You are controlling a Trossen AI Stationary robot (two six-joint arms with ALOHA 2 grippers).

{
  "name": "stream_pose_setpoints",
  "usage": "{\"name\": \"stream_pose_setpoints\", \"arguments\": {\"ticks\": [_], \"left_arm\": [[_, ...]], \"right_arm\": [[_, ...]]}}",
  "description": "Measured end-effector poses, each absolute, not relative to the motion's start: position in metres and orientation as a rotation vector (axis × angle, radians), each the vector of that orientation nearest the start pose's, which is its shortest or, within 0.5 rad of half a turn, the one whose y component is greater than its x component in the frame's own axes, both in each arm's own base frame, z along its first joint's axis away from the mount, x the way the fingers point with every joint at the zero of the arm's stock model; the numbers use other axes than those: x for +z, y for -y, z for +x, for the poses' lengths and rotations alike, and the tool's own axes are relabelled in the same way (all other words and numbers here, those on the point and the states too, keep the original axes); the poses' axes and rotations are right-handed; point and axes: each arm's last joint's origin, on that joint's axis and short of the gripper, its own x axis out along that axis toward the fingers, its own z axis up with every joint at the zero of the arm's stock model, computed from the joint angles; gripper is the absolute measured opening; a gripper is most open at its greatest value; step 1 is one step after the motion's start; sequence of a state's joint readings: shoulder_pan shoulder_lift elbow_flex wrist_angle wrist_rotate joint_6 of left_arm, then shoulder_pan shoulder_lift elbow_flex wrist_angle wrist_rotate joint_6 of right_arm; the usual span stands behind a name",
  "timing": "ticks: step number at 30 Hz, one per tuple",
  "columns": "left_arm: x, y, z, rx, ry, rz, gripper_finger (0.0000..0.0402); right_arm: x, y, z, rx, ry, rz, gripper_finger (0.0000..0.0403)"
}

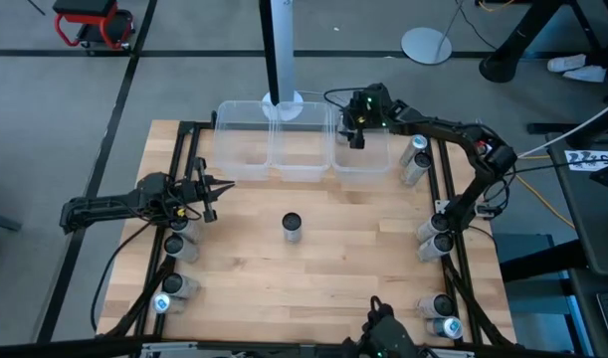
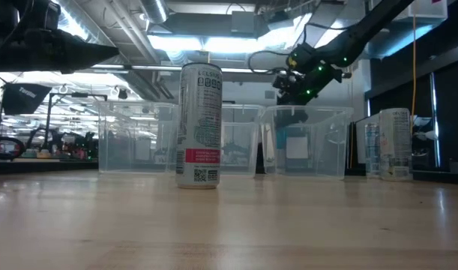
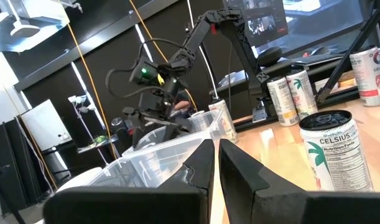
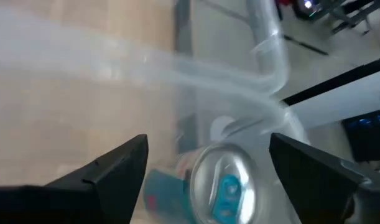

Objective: Sort soda cans
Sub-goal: Put the blue soda can into the right transparent bin

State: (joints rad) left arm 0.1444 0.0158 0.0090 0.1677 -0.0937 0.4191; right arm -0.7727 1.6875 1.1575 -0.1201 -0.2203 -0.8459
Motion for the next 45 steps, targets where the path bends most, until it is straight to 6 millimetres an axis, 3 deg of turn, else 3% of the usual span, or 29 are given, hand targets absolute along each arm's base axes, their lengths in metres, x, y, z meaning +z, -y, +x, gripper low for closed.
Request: {"name": "stream_pose_setpoints", "arguments": {"ticks": [5,12,17,24,29,34,39,45], "left_arm": [[0.181,-0.017,0.095,0.267,0.111,0.405,0.0017],[0.181,-0.017,0.095,0.266,0.112,0.395,0.0017],[0.181,-0.017,0.095,0.265,0.108,0.389,0.0017],[0.18,-0.017,0.096,0.263,0.103,0.376,0.0017],[0.18,-0.017,0.096,0.263,0.104,0.378,0.0017],[0.181,-0.017,0.096,0.264,0.104,0.394,0.0017],[0.181,-0.017,0.096,0.264,0.105,0.389,0.0017],[0.181,-0.017,0.096,0.264,0.107,0.373,0.0017]], "right_arm": [[0.256,0.255,0.271,-0.221,-0.784,-0.496,0.0336],[0.301,0.248,0.271,-0.119,-0.909,-0.503,0.0336],[0.34,0.226,0.265,-0.148,-1.091,-0.575,0.0337],[0.383,0.195,0.238,-0.254,-1.272,-0.595,0.0337],[0.393,0.179,0.222,-0.328,-1.413,-0.632,0.0337],[0.391,0.172,0.219,-0.302,-1.471,-0.626,0.0337],[0.389,0.174,0.213,-0.384,-1.48,-0.491,0.0337],[0.382,0.189,0.189,-0.486,-1.581,-0.246,0.0337]]}}
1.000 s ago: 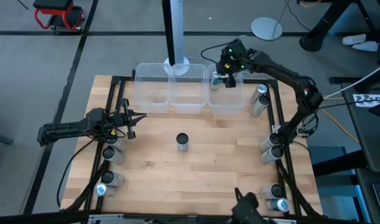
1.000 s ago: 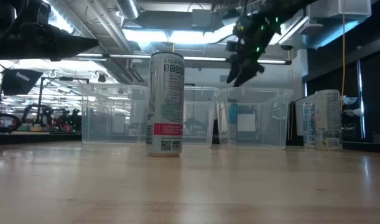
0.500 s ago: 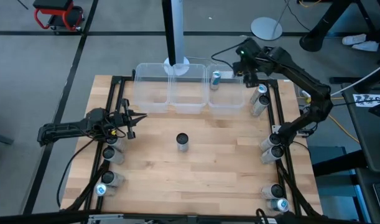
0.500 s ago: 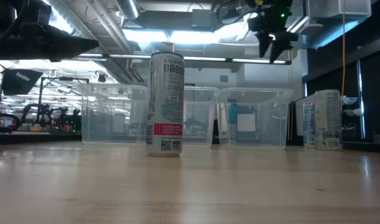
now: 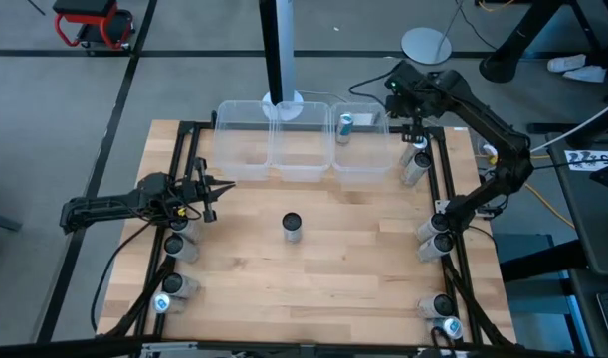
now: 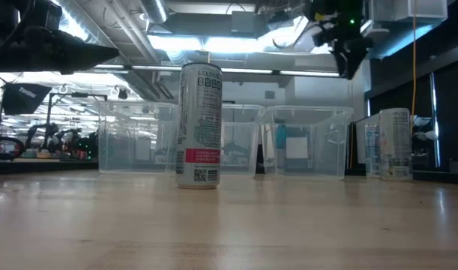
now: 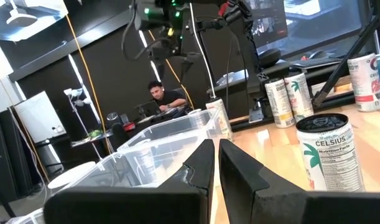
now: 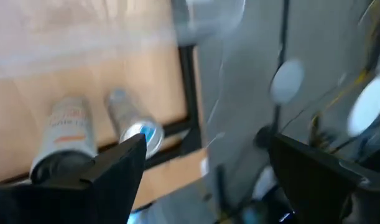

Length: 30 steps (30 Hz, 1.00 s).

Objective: Sort soda cans
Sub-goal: Put the blue soda can into the right transparent bin

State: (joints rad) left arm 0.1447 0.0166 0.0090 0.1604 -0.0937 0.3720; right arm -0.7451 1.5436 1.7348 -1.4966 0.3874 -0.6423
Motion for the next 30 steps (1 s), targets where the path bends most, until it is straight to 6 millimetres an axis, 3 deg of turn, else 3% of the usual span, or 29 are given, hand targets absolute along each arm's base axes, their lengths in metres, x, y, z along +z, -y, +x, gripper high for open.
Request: {"name": "stream_pose_setpoints", "arguments": {"ticks": [11,24,30], "left_arm": [[0.181,-0.017,0.096,0.263,0.107,0.371,0.0017],[0.181,-0.017,0.096,0.264,0.107,0.376,0.0017],[0.181,-0.017,0.096,0.264,0.107,0.376,0.0017]], "right_arm": [[0.34,0.209,0.171,-0.417,-1.671,0.04,0.0337],[0.299,0.229,0.157,-0.453,-1.649,0.139,0.0337],[0.281,0.227,0.155,-0.379,-1.624,0.222,0.0337]]}}
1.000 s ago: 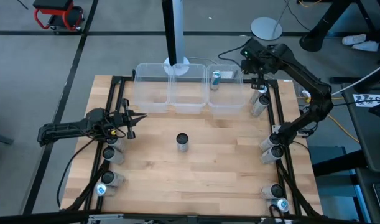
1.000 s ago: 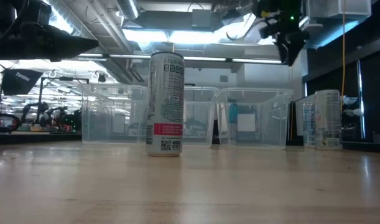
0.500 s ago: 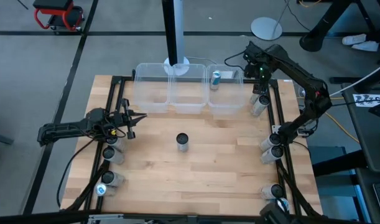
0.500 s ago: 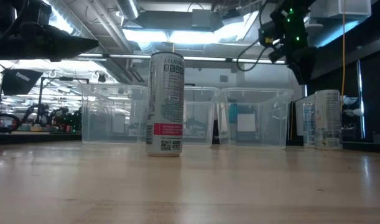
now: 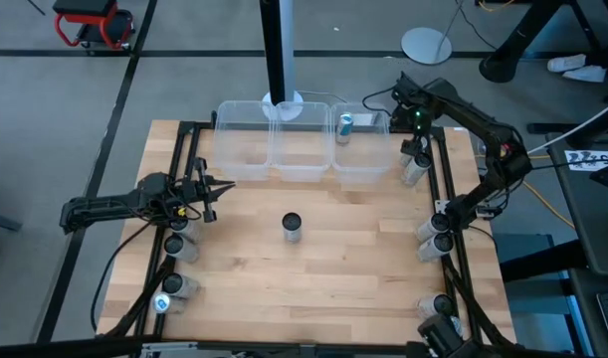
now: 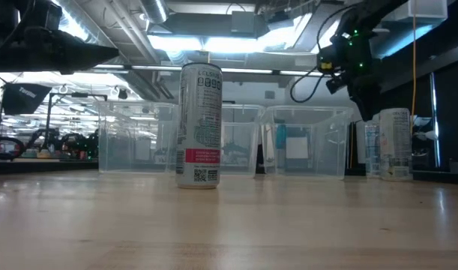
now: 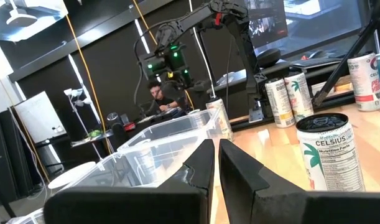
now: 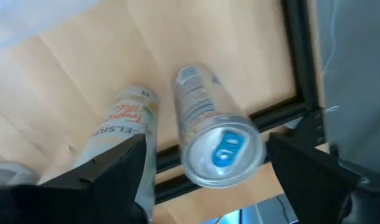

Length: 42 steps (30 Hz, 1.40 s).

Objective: Sort soda cans
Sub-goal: Put the blue soda can into the right transparent bin

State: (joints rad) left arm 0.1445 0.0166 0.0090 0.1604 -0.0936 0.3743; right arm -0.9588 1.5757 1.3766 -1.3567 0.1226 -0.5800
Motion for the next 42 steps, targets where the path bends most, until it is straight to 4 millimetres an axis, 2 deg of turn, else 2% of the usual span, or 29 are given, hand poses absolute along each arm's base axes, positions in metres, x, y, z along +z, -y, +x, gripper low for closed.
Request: {"name": "stream_pose_setpoints", "arguments": {"ticks": [7,26,35,42], "left_arm": [[0.181,-0.017,0.096,0.263,0.107,0.376,0.0017],[0.181,-0.017,0.096,0.263,0.107,0.376,0.0017],[0.181,-0.017,0.095,0.264,0.108,0.376,0.0017],[0.181,-0.017,0.095,0.264,0.108,0.384,0.0017]], "right_arm": [[0.277,0.23,0.15,-0.429,-1.68,0.194,0.0337],[0.277,0.232,0.152,-0.451,-1.654,0.173,0.0337],[0.253,0.23,0.147,-0.414,-1.682,0.202,0.0337],[0.245,0.231,0.145,-0.404,-1.674,0.199,0.0337]]}}
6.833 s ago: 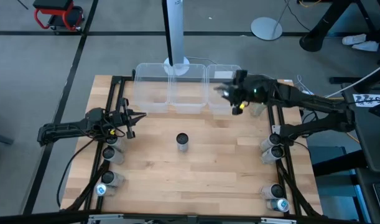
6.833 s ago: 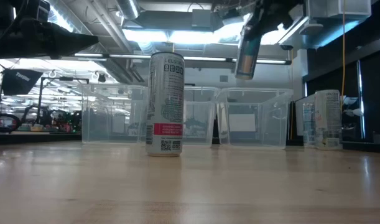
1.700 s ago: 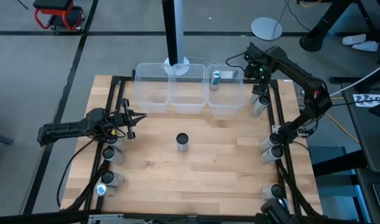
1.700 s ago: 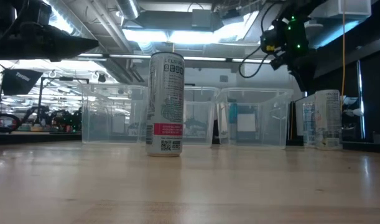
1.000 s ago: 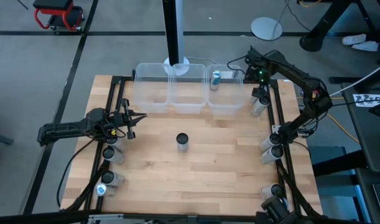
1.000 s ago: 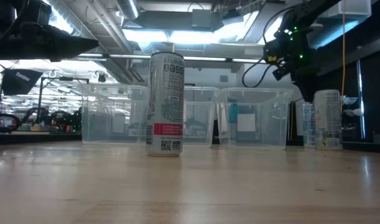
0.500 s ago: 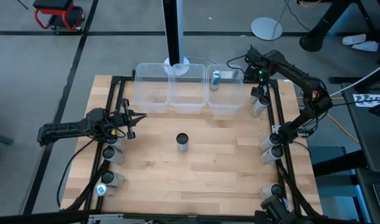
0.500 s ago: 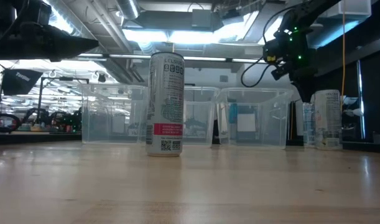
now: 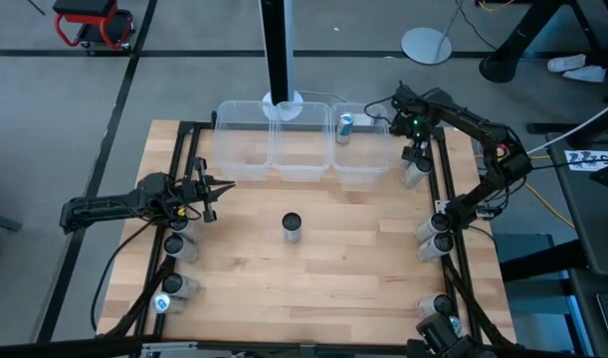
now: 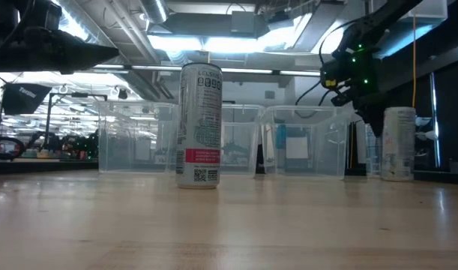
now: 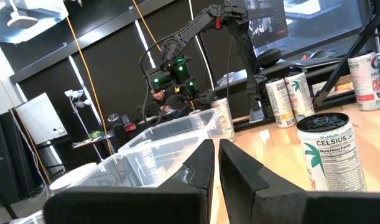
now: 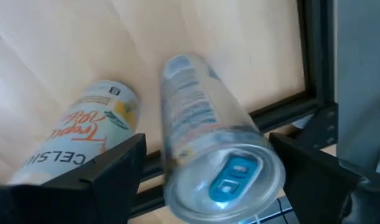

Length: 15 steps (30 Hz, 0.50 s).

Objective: Sort soda cans
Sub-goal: Put the blue soda can into the right transparent bin

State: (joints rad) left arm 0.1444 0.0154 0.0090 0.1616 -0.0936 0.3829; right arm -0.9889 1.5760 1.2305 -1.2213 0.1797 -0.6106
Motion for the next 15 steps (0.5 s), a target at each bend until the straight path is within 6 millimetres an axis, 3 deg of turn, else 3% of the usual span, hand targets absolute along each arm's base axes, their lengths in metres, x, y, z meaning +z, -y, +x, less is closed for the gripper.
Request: {"name": "stream_pose_setpoints", "arguments": {"ticks": [5,15], "left_arm": [[0.1809,-0.0166,0.0955,0.265,0.106,0.393,0.0017],[0.1808,-0.0166,0.0955,0.265,0.106,0.392,0.0017]], "right_arm": [[0.2452,0.2311,0.1458,-0.4,-1.671,0.188,0.0326],[0.2459,0.231,0.1455,-0.389,-1.679,0.173,0.0228]]}}
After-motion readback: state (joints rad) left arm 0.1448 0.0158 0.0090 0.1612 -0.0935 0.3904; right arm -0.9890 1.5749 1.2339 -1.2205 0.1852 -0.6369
